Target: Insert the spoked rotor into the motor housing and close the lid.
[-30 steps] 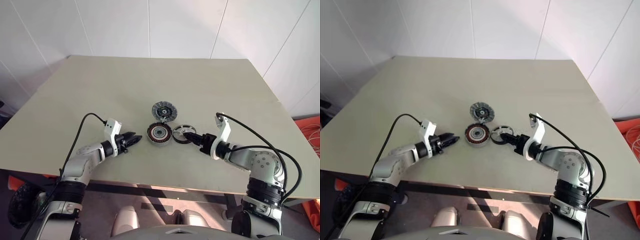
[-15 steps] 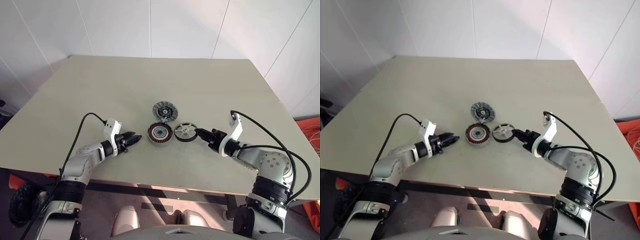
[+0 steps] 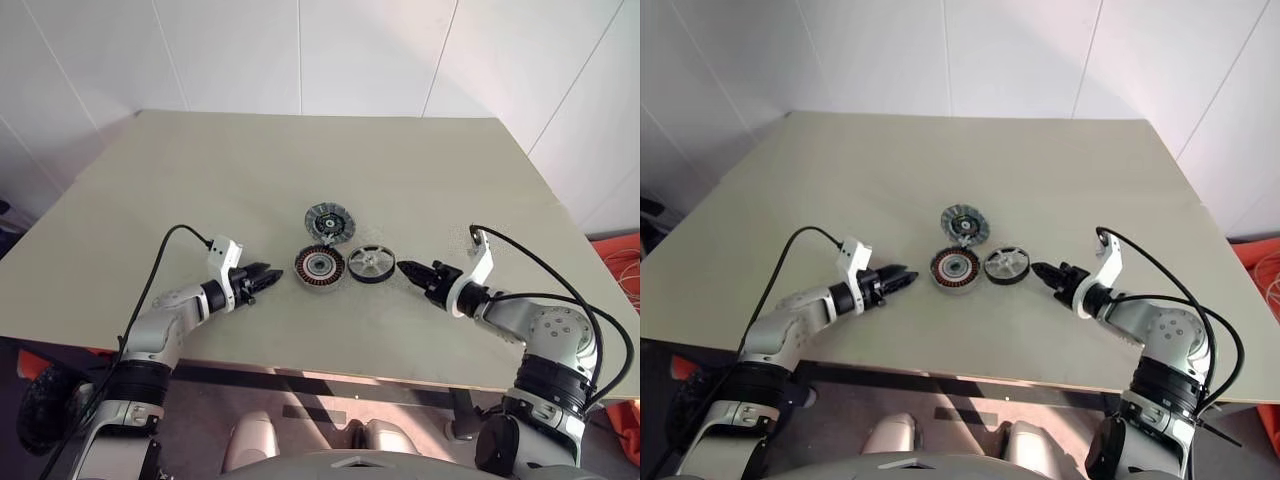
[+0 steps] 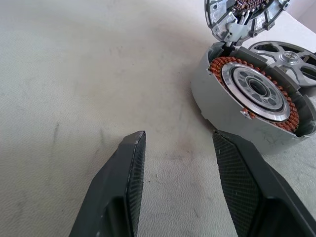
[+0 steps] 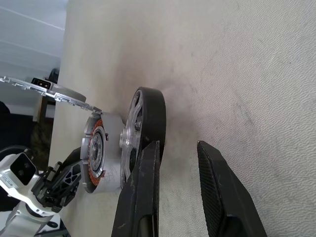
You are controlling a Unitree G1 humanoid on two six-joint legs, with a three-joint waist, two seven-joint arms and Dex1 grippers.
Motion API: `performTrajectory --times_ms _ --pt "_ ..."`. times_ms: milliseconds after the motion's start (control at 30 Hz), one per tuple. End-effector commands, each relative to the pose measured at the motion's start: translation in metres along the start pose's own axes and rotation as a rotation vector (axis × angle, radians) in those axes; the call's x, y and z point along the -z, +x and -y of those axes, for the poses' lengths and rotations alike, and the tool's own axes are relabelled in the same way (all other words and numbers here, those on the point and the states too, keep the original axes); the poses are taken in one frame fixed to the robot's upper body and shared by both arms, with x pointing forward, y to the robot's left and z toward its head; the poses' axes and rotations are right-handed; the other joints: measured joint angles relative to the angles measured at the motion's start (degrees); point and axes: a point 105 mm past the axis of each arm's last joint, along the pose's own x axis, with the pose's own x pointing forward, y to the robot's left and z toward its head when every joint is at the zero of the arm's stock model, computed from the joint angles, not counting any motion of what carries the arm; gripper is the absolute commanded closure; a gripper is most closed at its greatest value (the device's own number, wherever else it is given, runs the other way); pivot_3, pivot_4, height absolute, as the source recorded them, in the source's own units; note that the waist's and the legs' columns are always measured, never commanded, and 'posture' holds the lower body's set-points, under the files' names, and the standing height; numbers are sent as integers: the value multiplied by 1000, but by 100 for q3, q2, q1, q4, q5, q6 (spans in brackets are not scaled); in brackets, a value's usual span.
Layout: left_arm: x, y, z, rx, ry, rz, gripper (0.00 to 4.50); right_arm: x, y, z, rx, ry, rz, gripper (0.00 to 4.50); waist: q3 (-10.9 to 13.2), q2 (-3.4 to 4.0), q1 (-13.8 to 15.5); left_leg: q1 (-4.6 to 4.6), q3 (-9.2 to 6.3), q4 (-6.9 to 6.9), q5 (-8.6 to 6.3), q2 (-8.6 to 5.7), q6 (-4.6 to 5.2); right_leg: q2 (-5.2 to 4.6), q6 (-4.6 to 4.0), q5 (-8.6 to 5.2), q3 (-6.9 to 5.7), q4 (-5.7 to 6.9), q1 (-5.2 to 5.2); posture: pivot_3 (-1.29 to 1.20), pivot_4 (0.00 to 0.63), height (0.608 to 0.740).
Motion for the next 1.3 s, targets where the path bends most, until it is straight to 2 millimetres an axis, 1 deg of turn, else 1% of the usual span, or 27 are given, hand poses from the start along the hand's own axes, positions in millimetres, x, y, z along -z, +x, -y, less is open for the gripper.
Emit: performTrajectory --times_ms 33,167,367,467,533,667,800,933,1100,1300 --pt "-10 -2 -2 -3 31 26 2201 -5 1 -16 -51 -32 21 3224 0 0 0 -1 0 0 0 0 0 0 0 0 0 0 0 0 0 740" --pt "-11 -2 -2 -4 32 28 2201 1 6 -23 -76 -30 5 3224 0 0 -14 0 0 -1 0 0 0 0 2 -1 0 0 0 0 0 740" --pt "-11 -3 -3 -10 33 28 2201 -6 2 -26 -99 -27 30 3224 0 0 -13 0 0 -1 0 1 0 1 4 -2 0 0 -1 0 0 740" --pt "-11 -3 -2 -9 34 27 2201 -9 1 -32 -116 -37 37 3224 0 0 -10 0 0 -1 0 1 0 1 3 -2 0 0 -1 0 0 740" --pt "-11 -2 -2 -8 34 28 2201 -10 1 -34 -119 -39 39 3224 0 1 -8 1 0 -1 0 1 0 0 3 -2 0 0 -1 0 0 740" --pt "-11 -2 -2 -6 34 28 2201 -5 1 -40 -145 -66 17 3224 0 1 -6 0 0 -1 0 0 0 0 1 0 0 0 -2 0 0 740" --pt "-11 -2 -3 -8 36 29 2201 0 1 -37 -123 -92 -1 2355 0 0 -7 -1 0 -2 0 1 0 0 4 -2 0 0 -1 0 0 740" --pt "-11 -3 -3 -10 37 28 2201 0 3 -35 -104 -102 -1 994 0 1 -7 -1 0 -2 0 1 0 0 29 -17 0 0 -1 0 0 740" --pt "-12 -3 -4 -12 39 27 2201 2 9 -38 -118 -91 -3 994 0 0 -7 -1 0 -2 0 0 0 0 13 -7 0 0 -1 0 0 740" --pt "-12 -3 -5 -16 41 26 2201 11 20 -46 -150 -67 -15 994 0 0 -9 -1 0 -2 0 1 0 0 13 -8 0 0 -2 0 0 740"
